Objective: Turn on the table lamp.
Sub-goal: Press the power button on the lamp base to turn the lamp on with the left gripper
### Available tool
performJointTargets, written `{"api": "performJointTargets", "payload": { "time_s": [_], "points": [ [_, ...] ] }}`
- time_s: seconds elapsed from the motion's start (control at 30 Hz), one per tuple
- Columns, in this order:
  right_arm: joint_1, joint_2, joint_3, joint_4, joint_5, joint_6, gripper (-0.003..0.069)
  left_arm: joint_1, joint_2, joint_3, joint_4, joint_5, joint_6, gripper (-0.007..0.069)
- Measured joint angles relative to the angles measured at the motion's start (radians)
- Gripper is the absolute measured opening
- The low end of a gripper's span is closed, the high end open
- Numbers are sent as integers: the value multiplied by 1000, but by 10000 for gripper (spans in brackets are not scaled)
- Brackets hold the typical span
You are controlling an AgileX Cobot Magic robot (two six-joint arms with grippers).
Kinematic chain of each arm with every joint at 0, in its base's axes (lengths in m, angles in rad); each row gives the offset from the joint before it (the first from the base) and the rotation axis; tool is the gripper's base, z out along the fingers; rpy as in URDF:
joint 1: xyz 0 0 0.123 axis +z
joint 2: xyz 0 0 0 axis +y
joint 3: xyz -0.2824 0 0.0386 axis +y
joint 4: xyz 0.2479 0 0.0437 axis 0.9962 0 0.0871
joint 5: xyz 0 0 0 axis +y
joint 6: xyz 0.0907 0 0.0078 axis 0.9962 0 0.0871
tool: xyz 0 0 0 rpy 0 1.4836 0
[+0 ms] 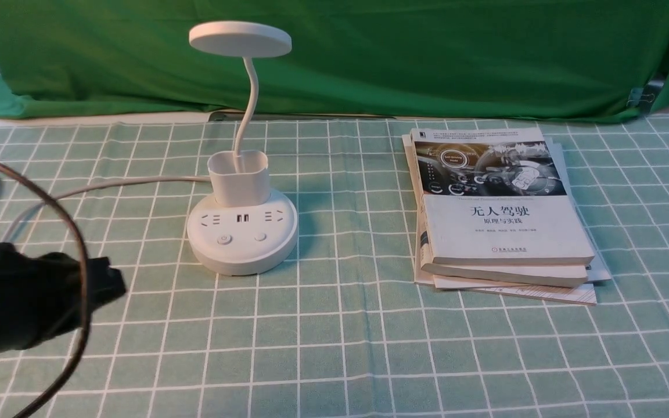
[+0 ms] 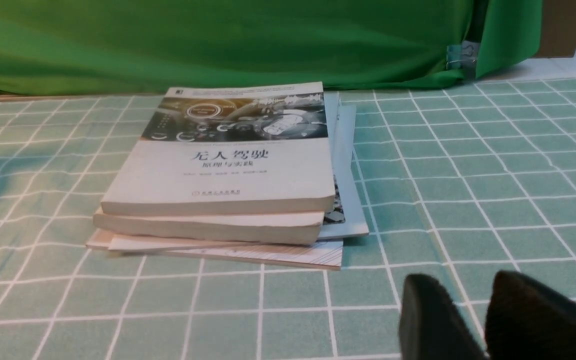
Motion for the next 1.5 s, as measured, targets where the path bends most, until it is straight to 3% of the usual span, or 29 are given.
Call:
{"api": "performJointTargets", "payload": {
  "time_s": [0.03,0.17,0.27,0.53,0.73,1.13,1.5],
  "points": [
    [0,0,0,0,0,0,239,-20,93,-32,-66,22,64,-1],
    [0,0,0,0,0,0,239,-100,229,-120,-41,-2,66,-4],
    [0,0,0,0,0,0,239,-238,373,-255,161,-50,-91,-4],
    [0,0,0,0,0,0,239,-408,660,-540,747,-82,-567,-4],
    [0,0,0,0,0,0,239,-415,811,-617,821,-97,-622,-4],
    [0,0,0,0,0,0,239,-415,858,-619,932,-201,-734,-4],
    [0,0,0,0,0,0,239,-415,910,-628,940,-248,-745,-1]
  ]
}}
